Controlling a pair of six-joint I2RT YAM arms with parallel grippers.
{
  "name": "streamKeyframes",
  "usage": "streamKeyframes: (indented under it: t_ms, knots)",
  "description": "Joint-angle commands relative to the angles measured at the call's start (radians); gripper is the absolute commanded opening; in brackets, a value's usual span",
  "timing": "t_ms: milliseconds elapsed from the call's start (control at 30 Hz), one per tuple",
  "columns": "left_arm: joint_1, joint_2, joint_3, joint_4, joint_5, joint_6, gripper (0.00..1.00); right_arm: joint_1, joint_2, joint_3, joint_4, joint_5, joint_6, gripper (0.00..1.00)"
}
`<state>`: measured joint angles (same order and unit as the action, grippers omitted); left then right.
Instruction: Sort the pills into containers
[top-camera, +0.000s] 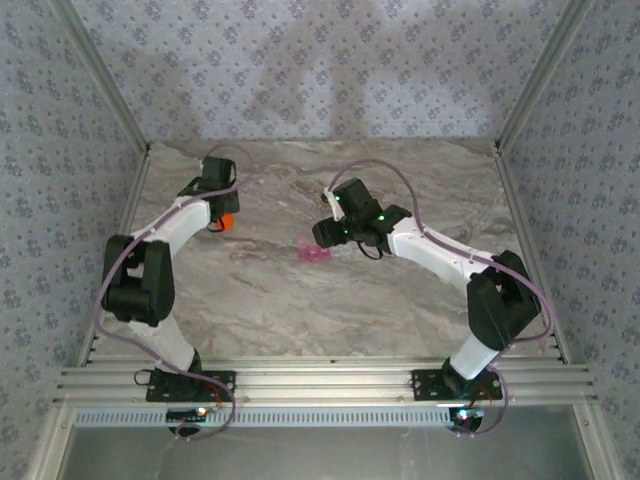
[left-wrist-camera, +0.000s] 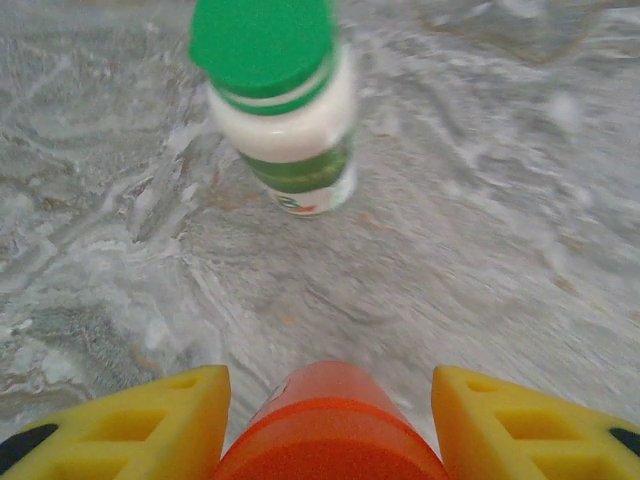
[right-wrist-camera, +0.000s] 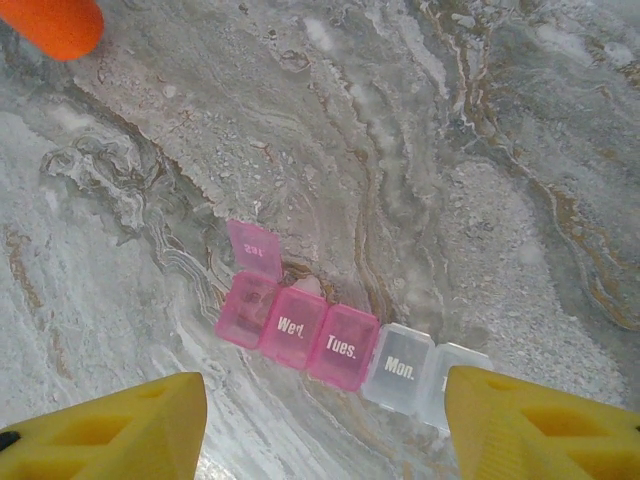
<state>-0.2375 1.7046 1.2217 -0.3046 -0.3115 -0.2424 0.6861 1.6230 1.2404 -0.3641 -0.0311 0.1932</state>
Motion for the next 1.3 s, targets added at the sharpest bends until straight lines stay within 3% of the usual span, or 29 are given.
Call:
streamKeyframes:
  t_ms: [0,167,333,433,567,867,933,1000,1033,1267]
  knots:
    - [-0.120,-0.179,-0.045,-0.015,-0.039,0.094,0.48,0.000,-0.093,0.011,-0.029,0.030,-0.002,0.66]
    - [-0.319,-0.308,-0.135,0.005,0.129,0.180,0.48,-0.011,-0.218,-0.039,-0.039,0.109,0.053,0.65]
    - [-0.530,-0.307,-0.159,0.015,0.256,0.326,0.49,-0.086,-0.376,-0.179,-0.053,0.243,0.115,0.65]
    - [-0.574,-0.258,-0.168,0.043,0.344,0.347,0.49,-0.181,-0.483,-0.261,-0.048,0.244,0.169,0.65]
    - [-0.630,-0.164,-0.176,0.098,0.334,0.385,0.51,-0.288,-0.604,-0.365,-0.013,0.225,0.214,0.65]
    - [-0.679,-0.030,-0.150,0.186,0.337,0.409,0.56,-0.311,-0.579,-0.395,-0.035,0.190,0.203,0.65]
    - [-0.678,-0.032,-0.169,0.222,0.330,0.407,0.64,-0.301,-0.568,-0.398,-0.029,0.189,0.199,0.65]
    - [-0.679,-0.038,-0.179,0.236,0.319,0.400,0.81,-0.278,-0.548,-0.390,-0.032,0.201,0.178,0.65]
    - [-0.679,-0.044,-0.180,0.234,0.304,0.395,0.99,-0.262,-0.533,-0.377,-0.043,0.213,0.168,0.65]
    - [-0.620,-0.278,-0.363,0.396,0.282,0.354,0.99,-0.124,-0.441,-0.266,-0.109,0.263,0.091,0.69]
